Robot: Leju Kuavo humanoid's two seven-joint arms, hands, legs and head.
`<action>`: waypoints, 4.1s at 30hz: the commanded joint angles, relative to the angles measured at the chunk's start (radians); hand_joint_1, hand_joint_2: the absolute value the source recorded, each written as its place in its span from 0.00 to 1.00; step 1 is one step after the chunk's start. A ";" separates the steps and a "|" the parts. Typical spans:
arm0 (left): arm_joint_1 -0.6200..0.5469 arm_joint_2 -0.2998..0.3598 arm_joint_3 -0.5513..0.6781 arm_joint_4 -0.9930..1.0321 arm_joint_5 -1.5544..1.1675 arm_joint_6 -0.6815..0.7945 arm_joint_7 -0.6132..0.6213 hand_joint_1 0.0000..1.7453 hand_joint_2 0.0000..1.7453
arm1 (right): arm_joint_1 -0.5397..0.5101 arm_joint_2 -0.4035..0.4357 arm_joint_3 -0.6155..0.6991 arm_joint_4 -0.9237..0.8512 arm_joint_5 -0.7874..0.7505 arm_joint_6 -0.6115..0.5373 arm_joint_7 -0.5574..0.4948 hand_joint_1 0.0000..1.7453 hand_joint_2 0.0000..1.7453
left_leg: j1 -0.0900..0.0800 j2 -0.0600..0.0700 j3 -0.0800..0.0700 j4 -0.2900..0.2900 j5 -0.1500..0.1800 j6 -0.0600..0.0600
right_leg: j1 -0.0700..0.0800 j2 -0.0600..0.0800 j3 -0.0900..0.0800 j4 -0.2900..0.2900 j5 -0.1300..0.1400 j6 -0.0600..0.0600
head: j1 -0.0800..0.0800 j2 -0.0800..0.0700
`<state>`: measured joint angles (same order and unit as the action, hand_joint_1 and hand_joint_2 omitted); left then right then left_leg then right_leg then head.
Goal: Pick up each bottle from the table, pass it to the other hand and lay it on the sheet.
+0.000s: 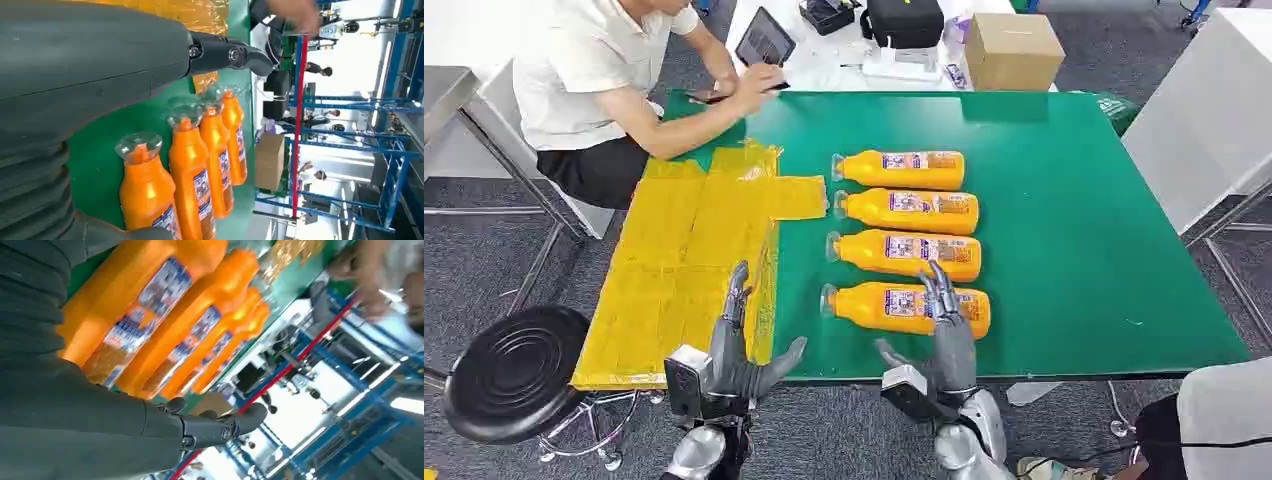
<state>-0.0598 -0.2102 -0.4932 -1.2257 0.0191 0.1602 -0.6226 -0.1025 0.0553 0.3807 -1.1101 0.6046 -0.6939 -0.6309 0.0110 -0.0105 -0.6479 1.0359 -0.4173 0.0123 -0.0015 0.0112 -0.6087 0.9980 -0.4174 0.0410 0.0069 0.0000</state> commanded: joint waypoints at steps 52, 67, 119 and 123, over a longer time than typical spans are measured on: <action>-0.067 0.019 -0.005 0.137 0.018 -0.002 0.198 0.00 1.00 | -0.369 -0.175 0.065 0.569 0.512 0.355 0.500 1.00 1.00 | -0.003 0.001 0.005 -0.002 0.005 0.005 | -0.002 -0.001 0.005 -0.002 0.005 0.002 | 0.000 0.000; -0.065 0.023 -0.001 0.130 0.017 -0.005 0.202 0.00 1.00 | -0.335 -0.161 0.047 0.577 0.430 0.384 0.473 1.00 1.00 | -0.002 -0.001 0.011 -0.003 0.006 0.005 | -0.001 -0.003 0.011 -0.004 0.006 0.002 | 0.000 0.000; -0.091 0.058 -0.079 0.192 0.274 -0.437 0.180 0.00 1.00 | -0.233 0.028 0.117 0.224 -0.159 0.517 0.029 1.00 1.00 | -0.002 0.003 0.003 -0.001 0.005 0.004 | -0.002 0.003 0.002 -0.001 0.006 0.003 | 0.000 0.000; -0.088 0.058 -0.079 0.189 0.273 -0.437 0.181 0.00 1.00 | -0.232 0.022 0.118 0.220 -0.162 0.517 0.029 1.00 1.00 | -0.003 0.002 0.003 -0.001 0.005 0.005 | -0.002 0.002 0.002 -0.001 0.006 0.003 | 0.000 0.000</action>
<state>-0.0968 -0.1854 -0.5287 -1.1227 0.2934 -0.2720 -0.4437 -0.2821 0.0767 0.4387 -0.9495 0.4490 -0.1835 -0.6004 0.0088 -0.0099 -0.6477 1.0359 -0.4114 0.0171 -0.0038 0.0129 -0.6088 0.9977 -0.4109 0.0442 0.0069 0.0000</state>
